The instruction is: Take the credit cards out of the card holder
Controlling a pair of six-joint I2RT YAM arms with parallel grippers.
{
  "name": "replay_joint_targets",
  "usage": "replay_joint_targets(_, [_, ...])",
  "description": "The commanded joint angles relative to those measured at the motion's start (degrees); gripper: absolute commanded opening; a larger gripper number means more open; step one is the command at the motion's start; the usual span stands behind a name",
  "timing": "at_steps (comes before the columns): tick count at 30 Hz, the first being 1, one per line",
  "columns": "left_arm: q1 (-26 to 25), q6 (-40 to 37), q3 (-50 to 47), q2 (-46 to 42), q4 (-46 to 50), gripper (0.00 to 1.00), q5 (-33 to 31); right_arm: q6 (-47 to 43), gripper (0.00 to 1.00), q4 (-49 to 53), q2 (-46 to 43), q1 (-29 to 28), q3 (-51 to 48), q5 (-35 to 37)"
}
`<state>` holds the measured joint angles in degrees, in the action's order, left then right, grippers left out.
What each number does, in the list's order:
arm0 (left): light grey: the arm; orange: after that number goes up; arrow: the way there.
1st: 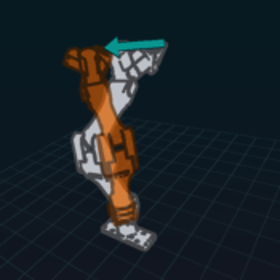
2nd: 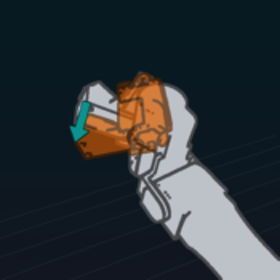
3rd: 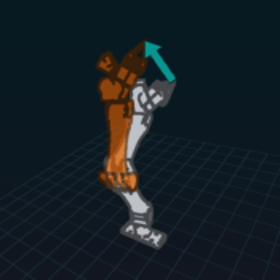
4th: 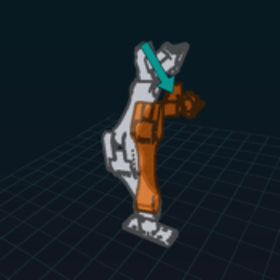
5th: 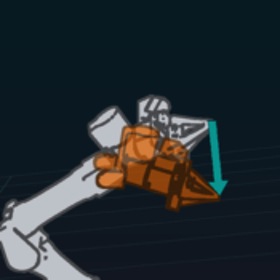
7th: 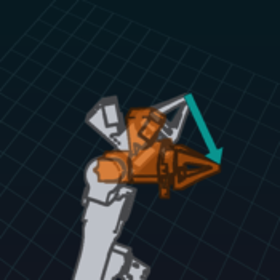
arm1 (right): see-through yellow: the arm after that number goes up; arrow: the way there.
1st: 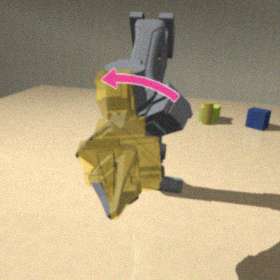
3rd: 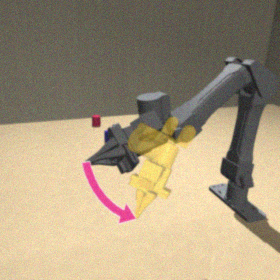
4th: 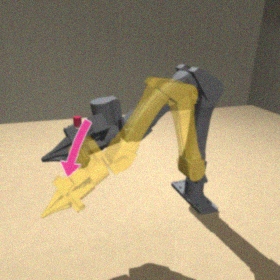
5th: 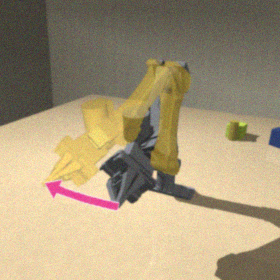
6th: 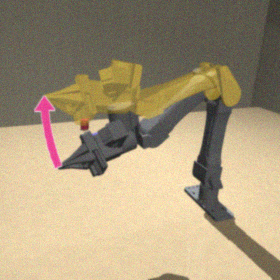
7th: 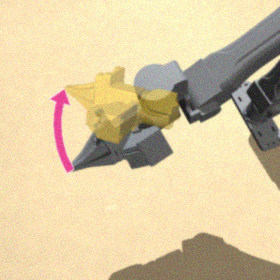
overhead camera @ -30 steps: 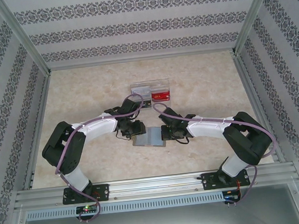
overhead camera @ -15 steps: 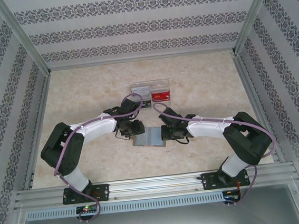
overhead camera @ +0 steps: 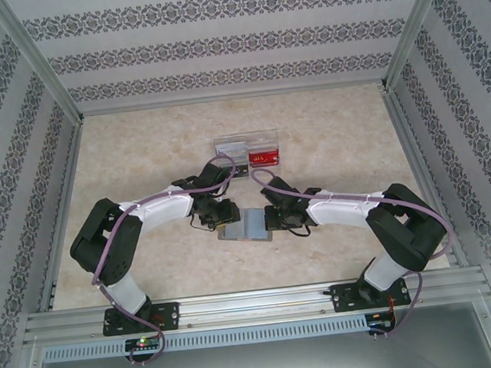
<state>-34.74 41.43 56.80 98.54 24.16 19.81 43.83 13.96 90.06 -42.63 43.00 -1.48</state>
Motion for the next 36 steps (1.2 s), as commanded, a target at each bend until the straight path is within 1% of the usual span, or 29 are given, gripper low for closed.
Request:
replay_joint_targets(1, [0.3, -0.1, 0.0, 1.4, -0.4, 0.42, 1.6, 1.1, 0.0, 1.2, 1.5, -0.6, 0.0, -0.8])
replay_joint_targets(4, [0.3, -0.4, 0.1, 1.3, -0.8, 0.43, 2.2, 1.0, 0.0, 1.2, 1.4, -0.6, 0.0, -0.8])
replay_joint_targets(9, [-0.1, -0.5, 0.9, 2.7, -3.2, 0.43, 6.5, 0.9, 0.0, 1.1, 1.4, -0.6, 0.0, -0.8])
replay_joint_targets(15, [-1.2, -0.5, 2.2, 2.8, -3.8, 0.44, 7.2, 1.0, 0.0, 1.1, 1.0, -0.5, -0.1, -0.5])
replay_joint_targets(22, [-1.2, -0.9, 2.6, 1.0, -3.3, 0.45, 6.8, 0.7, 0.0, 1.7, -0.8, -0.4, -0.3, 0.5])
replay_joint_targets(31, [-1.6, -0.4, 3.0, 2.0, -7.1, 0.45, 11.5, 1.1, 0.0, 3.3, -8.9, 1.5, -3.0, 3.7])
replay_joint_targets(36, [-3.1, -0.2, 5.5, 4.1, -8.1, 0.45, 12.8, 2.5, 0.0, 3.2, -13.1, 2.4, -5.6, 4.9])
